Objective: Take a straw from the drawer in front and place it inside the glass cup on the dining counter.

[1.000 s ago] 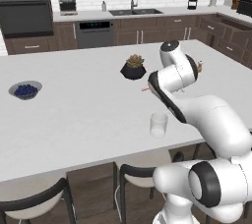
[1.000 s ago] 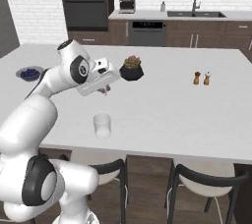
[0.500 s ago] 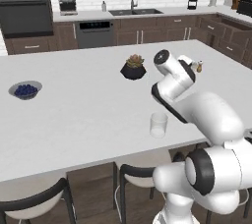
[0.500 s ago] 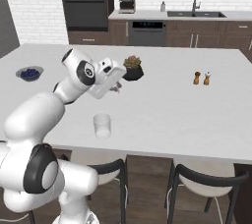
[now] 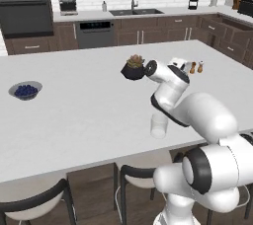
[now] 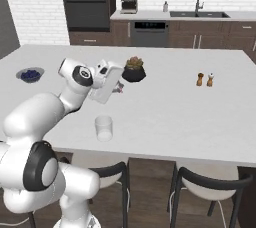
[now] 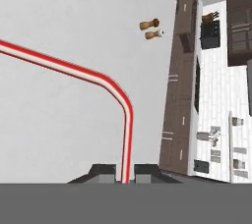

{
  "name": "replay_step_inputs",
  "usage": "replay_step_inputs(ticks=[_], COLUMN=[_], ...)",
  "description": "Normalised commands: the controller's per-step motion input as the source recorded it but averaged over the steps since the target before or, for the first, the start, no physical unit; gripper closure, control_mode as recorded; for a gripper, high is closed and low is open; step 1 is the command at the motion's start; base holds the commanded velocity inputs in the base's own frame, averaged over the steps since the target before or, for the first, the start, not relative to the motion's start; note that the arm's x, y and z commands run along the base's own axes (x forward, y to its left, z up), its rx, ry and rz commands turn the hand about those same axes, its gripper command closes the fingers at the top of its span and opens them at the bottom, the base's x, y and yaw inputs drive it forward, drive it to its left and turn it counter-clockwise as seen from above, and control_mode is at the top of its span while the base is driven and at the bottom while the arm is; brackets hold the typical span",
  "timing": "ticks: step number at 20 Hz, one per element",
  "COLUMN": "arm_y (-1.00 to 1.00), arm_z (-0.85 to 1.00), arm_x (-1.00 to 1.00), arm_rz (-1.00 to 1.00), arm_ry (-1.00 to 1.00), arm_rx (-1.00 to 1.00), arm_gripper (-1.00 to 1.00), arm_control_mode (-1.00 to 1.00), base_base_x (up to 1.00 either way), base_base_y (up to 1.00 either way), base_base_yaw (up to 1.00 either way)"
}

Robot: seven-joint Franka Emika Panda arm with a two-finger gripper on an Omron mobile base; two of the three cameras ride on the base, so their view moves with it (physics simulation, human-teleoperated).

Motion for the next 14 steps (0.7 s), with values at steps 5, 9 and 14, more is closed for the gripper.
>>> replay_step_inputs(ticks=[5, 9, 14], arm_y=[0.01, 0.24, 0.44], arm_z=[0.00, -0.05, -0.01], arm_x=[0.00, 0.00, 0.00], arm_rz=[0.00, 0.00, 0.00], arm_ry=[0.18, 0.34, 0.35], arm_rx=[-0.18, -0.14, -0.09], arm_gripper=[1.00, 1.00, 1.00], arm_control_mode=[-1.00, -1.00, -1.00], base_base_x=[0.00, 0.00, 0.00], base_base_y=[0.00, 0.00, 0.00], base_base_yaw=[0.00, 0.00, 0.00])
